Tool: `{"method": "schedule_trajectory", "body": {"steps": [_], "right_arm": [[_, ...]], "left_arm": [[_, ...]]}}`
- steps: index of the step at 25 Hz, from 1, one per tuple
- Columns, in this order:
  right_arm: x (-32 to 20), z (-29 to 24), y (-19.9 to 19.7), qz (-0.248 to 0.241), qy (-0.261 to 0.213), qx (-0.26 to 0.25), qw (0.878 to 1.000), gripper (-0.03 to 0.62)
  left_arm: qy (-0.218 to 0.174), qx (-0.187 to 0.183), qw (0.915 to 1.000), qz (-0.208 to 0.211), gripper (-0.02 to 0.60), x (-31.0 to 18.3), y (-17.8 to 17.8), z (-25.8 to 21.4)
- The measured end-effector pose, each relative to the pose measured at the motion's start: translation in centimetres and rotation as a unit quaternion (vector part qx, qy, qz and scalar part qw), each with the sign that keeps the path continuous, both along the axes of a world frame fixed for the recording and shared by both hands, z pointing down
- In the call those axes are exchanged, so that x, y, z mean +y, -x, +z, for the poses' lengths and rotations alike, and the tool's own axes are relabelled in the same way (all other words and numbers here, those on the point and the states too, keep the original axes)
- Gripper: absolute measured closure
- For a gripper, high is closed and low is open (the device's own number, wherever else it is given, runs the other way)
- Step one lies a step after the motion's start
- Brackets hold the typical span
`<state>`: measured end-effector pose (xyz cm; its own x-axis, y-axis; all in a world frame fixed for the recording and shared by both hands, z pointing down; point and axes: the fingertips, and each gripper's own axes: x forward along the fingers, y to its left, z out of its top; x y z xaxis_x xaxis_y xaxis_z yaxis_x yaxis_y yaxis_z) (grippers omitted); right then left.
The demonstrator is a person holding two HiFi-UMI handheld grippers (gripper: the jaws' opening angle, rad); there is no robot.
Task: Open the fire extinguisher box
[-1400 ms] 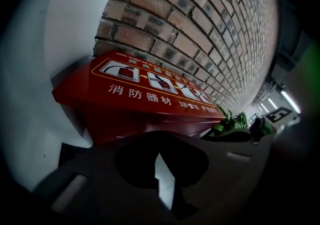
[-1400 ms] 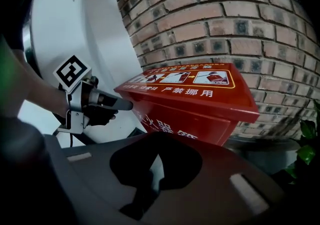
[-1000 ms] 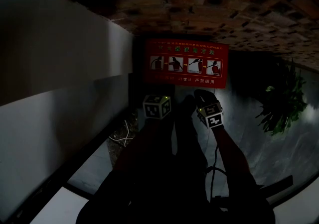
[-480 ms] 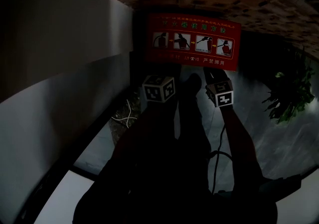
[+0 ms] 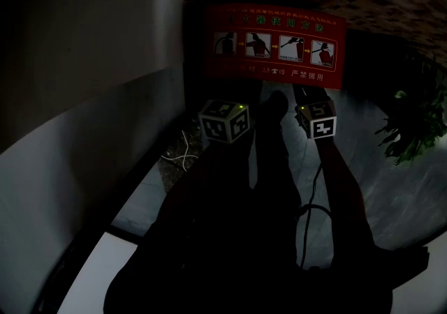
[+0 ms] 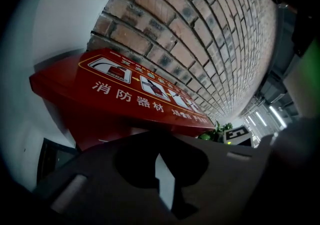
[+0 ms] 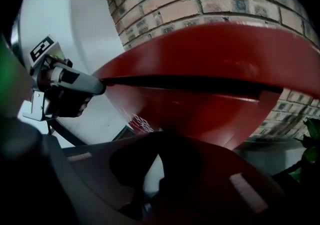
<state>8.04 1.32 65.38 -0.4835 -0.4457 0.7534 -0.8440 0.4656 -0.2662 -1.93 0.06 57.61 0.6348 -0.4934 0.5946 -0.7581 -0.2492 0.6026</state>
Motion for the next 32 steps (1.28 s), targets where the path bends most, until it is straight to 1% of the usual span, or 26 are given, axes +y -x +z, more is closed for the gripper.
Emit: {"method": "schedule_trajectory", "body": {"steps": [4,11,18,23,27,32], "right_arm": [[-0.4,-0.3,-0.1,0.012,-0.002,-0.009,1.000,0.594],[-0.3,-0.1,0.1,0.024,0.003,-0.019,1.000,0.594],[-0.7,-0.8,0.2,0.026,0.015,-0.024,0.999,0.594],[-0.6,-0.9,0.2,0.030,0.018,-0.028,0.999,0.594],[-0.7,-1.2,0.3,0.027,0.017,-0.034,0.999,0.594],[-0.7,-1.5,0.2,0.029,0.017,-0.036,0.999,0.594]], "left_arm": [[-0.005,0.009,0.9999,0.005,0.583,0.0,-0.4,-0.6],[-0.038,0.028,0.9988,0.016,0.583,-0.2,-0.3,-3.0],[-0.082,0.054,0.9952,0.007,0.583,-3.8,-0.5,-8.2],[-0.109,0.066,0.9918,0.007,0.583,-5.6,-0.5,-10.6],[-0.121,0.067,0.9903,0.009,0.583,-6.5,-0.6,-11.4],[-0.127,0.066,0.9897,0.011,0.583,-7.0,-0.7,-11.8]]}}
